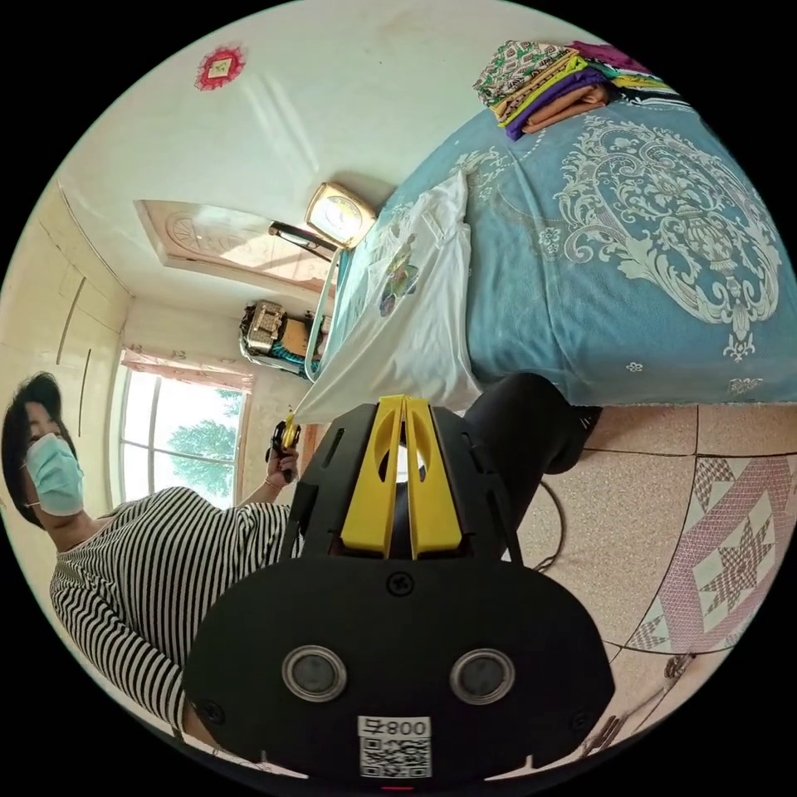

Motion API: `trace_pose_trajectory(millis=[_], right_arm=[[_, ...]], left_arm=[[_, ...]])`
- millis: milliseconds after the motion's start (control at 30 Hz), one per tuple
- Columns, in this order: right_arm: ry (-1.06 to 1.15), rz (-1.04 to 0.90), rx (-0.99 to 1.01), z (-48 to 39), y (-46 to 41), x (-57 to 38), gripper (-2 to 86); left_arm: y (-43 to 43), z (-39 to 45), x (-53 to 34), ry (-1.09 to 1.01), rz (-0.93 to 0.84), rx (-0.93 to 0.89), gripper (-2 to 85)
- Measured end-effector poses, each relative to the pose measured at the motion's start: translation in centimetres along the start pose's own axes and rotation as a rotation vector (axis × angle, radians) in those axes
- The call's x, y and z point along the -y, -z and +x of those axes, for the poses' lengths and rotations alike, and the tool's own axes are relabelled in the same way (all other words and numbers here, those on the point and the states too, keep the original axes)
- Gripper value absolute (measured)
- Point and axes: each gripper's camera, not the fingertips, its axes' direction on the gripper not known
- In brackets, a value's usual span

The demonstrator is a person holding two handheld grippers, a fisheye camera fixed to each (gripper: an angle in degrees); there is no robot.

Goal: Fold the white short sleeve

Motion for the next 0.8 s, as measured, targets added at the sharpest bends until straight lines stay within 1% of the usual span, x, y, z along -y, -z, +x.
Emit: trace_pose_trajectory(millis=[33,133,267,333,433,500,600,700,800], right_arm=[[-0.005,-0.051,-0.046,-0.1,-2.4,1.4,5.6],[-0.038,-0.205,-0.132,0.4,-8.6,5.0,7.8],[-0.057,-0.344,-0.194,1.0,-14.6,8.6,8.2],[-0.092,-0.438,-0.247,2.0,-18.3,10.4,8.4],[-0.147,-0.529,-0.303,3.7,-21.9,11.4,8.5],[-0.159,-0.539,-0.268,4.0,-23.0,12.0,8.4],[-0.144,-0.493,-0.266,3.7,-23.9,12.5,8.2],[-0.126,-0.494,-0.329,3.9,-24.8,12.0,8.3],[-0.083,-0.435,-0.343,3.7,-24.6,11.4,8.2]], left_arm=[[-0.3,0.2,0.1,-0.003,-0.004,0.006,1.4],[-1.2,0.6,0.2,-0.007,-0.015,-0.002,1.4],[-2.3,1.1,0.0,-0.013,-0.019,0.000,1.4],[-2.7,1.1,-0.1,-0.007,-0.017,-0.003,1.4],[-3.5,1.0,-0.2,0.003,-0.012,-0.009,1.4],[-4.0,1.0,-0.3,0.009,-0.012,-0.011,1.5],[-4.8,1.1,-0.2,0.014,-0.022,-0.005,1.4],[-5.5,1.2,0.0,0.021,-0.028,0.003,1.4],[-6.2,1.4,0.2,0.022,-0.041,0.021,1.3]])
